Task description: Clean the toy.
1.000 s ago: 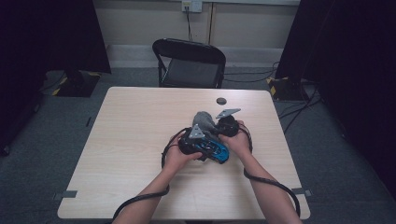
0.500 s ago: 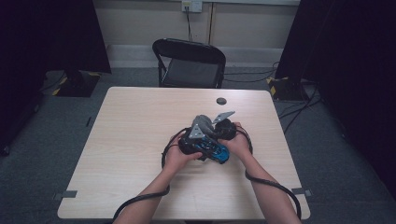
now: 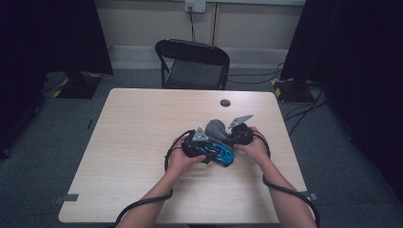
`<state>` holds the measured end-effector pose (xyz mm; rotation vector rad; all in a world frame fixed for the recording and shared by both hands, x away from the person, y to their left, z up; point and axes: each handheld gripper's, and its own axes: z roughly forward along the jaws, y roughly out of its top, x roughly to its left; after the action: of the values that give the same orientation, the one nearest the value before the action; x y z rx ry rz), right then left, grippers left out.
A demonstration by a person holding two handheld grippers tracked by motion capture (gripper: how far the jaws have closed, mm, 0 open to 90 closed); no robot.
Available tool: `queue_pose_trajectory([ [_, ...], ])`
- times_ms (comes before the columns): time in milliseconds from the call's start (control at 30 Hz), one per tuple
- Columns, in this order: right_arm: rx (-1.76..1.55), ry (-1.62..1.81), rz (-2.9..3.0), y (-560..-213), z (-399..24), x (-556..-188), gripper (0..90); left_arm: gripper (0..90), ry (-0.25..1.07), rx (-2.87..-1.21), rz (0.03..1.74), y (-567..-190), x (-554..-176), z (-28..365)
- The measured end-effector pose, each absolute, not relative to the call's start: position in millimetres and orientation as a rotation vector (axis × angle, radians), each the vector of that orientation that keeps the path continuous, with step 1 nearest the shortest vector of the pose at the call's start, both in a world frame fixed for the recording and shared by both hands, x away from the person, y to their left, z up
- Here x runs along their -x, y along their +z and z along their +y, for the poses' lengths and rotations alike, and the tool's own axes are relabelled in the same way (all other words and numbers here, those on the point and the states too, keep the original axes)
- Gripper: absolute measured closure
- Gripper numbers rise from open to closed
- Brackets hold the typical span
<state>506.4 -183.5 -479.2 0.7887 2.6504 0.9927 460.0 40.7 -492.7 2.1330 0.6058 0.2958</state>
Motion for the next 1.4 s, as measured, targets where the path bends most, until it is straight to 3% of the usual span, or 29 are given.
queue_pose_trajectory([
  [1067,-0.921,1.040,2.624,-477.5,-254.9,-451.9,77.2,17.3,0.293,-2.153,0.605,-490.5,-459.6,38.0],
  [1400,-0.987,1.117,2.556,-463.1,-285.5,-439.2,77.2,17.3,0.295,-2.151,0.601,-490.9,-459.8,38.9],
])
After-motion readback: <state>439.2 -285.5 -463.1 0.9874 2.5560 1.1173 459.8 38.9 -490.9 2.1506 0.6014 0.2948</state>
